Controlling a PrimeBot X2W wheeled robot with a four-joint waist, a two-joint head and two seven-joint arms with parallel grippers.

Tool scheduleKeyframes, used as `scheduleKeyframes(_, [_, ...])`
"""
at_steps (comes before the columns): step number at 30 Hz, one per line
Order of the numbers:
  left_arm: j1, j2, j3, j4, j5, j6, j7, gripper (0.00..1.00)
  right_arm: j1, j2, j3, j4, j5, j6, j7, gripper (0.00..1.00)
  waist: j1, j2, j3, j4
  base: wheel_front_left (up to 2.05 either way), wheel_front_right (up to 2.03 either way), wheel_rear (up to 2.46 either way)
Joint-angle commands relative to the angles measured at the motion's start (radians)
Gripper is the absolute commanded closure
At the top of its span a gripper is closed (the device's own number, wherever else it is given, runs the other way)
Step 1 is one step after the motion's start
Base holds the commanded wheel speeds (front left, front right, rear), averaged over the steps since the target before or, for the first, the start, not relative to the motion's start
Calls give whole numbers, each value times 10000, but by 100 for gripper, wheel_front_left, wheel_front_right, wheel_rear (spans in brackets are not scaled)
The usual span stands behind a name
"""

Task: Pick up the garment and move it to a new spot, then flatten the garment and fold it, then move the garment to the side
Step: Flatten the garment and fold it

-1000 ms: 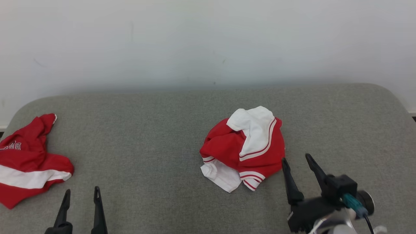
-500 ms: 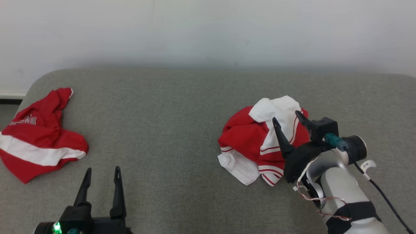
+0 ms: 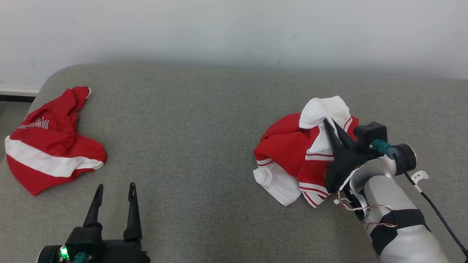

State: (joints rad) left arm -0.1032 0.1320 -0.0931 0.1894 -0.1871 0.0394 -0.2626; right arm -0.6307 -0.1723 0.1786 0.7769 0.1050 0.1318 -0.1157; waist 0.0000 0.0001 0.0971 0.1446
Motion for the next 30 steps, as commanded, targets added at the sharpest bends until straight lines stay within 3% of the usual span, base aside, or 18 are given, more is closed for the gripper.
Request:
scheduleKeyframes(1, [-16,-23,25,14,30,-27,-35,0,-102,-76,-34,48,124,-22,-278,100,0,-1,-58,-215,0,0,0])
scheduleKeyframes(7, [103,-26,184,-60,109,-107,-34,0,-158,-688,-556,-51,569,-22,-918,100,0,-1,-167,-738,0,0,0])
scheduleKeyframes(13, [93,-110,253,20,132,-251,-34,0,695,-1715,-1537,-500,1064,-22,-997,100,0,-1,-162,-1036,0,0,0])
scheduleKeyframes(16, [174,-148,300,53,152,-285,-35,0,1241,-1902,-1904,-743,1179,-22,-907,100,0,-1,-176,-1102,0,0,0])
scheduleKeyframes(23, [199,-214,383,72,233,-367,-35,0,1855,-1700,-1983,-1567,1093,-22,-787,100,0,-1,-308,-1118,0,0,0])
scheduleKeyframes(30, [215,-247,377,135,260,-510,-34,0,1436,-1074,-841,-3001,848,-22,-740,100,0,-1,-556,-903,0,0,0])
